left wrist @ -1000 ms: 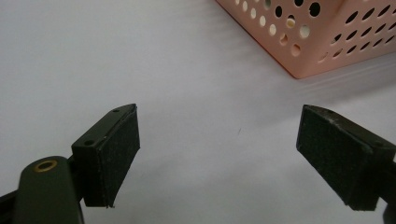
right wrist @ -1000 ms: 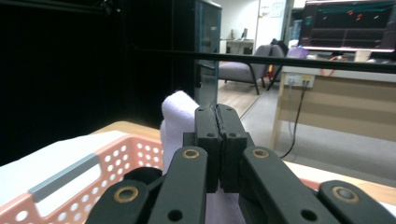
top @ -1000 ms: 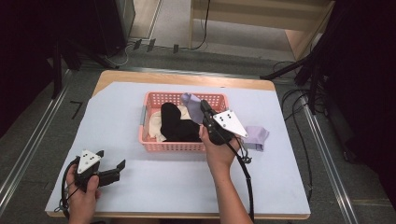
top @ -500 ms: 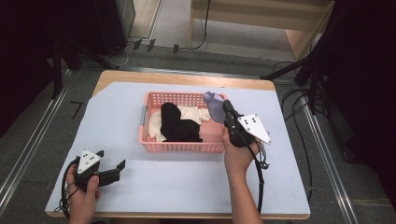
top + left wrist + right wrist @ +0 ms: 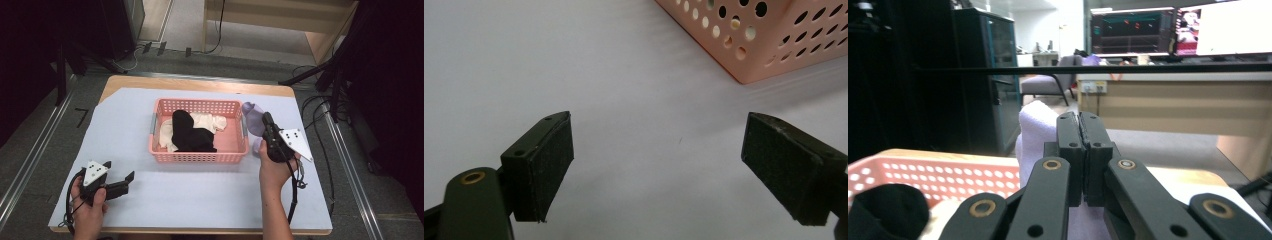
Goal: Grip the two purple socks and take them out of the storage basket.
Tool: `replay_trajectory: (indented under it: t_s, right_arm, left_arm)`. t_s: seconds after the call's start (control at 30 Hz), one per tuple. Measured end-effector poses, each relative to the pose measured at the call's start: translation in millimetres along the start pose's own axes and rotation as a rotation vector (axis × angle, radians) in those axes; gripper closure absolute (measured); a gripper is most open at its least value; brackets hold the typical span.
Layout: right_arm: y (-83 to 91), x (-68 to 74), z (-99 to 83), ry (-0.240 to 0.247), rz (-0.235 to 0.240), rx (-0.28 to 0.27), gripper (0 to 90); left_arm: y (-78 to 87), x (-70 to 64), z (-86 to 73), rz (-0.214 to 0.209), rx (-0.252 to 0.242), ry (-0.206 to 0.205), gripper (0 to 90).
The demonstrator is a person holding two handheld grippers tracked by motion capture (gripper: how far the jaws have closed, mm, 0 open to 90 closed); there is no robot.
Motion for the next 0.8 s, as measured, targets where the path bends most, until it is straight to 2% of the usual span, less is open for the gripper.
replay_trajectory:
  t_s: [0.1,0.17,0.33,0.6,0.67,0.7,0.8]
  right_arm:
    - [4.7,-16.0,-8.3,-0.004,-0.035,0.016,89.6]
    - [5.9,-19.5,-10.7,-0.006,-0.045,0.024,89.6]
    - [11.4,-39.8,-28.0,-0.020,-0.089,0.068,89.6]
    - [21.6,-58.9,-45.2,-0.045,-0.144,0.116,89.3]
    - [26.5,-64.9,-49.5,-0.074,-0.152,0.128,81.5]
    - [26.5,-64.9,-49.5,-0.074,-0.152,0.128,81.5]
    - [35.0,-69.3,-50.1,-0.125,-0.152,0.127,66.4]
  left_arm:
    - [-0.1,0.0,0.0,0.001,0.001,-0.001,14.6]
    - [-0.1,0.0,0.0,0.002,0.000,-0.001,14.6]
    - [0.0,-0.2,0.0,0.003,0.000,-0.001,14.6]
    - [0.0,-0.3,0.0,0.003,0.001,-0.002,14.5]
    - [-0.1,-0.3,0.0,0.004,0.000,-0.002,14.5]
    - [-0.1,-0.3,0.0,0.004,0.000,-0.002,14.5]
    - [-0.1,-0.3,0.0,0.004,0.000,-0.002,14.5]
Point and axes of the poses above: each handheld gripper's, and its own axes: y roughly backward along the jaws, z roughly out of its top, x roughly to its left, the point moved 2 cm from there along -y, roughly forward along the jaws, and after that the axes turned 5 degrees about -y, right-handed, at the moved point
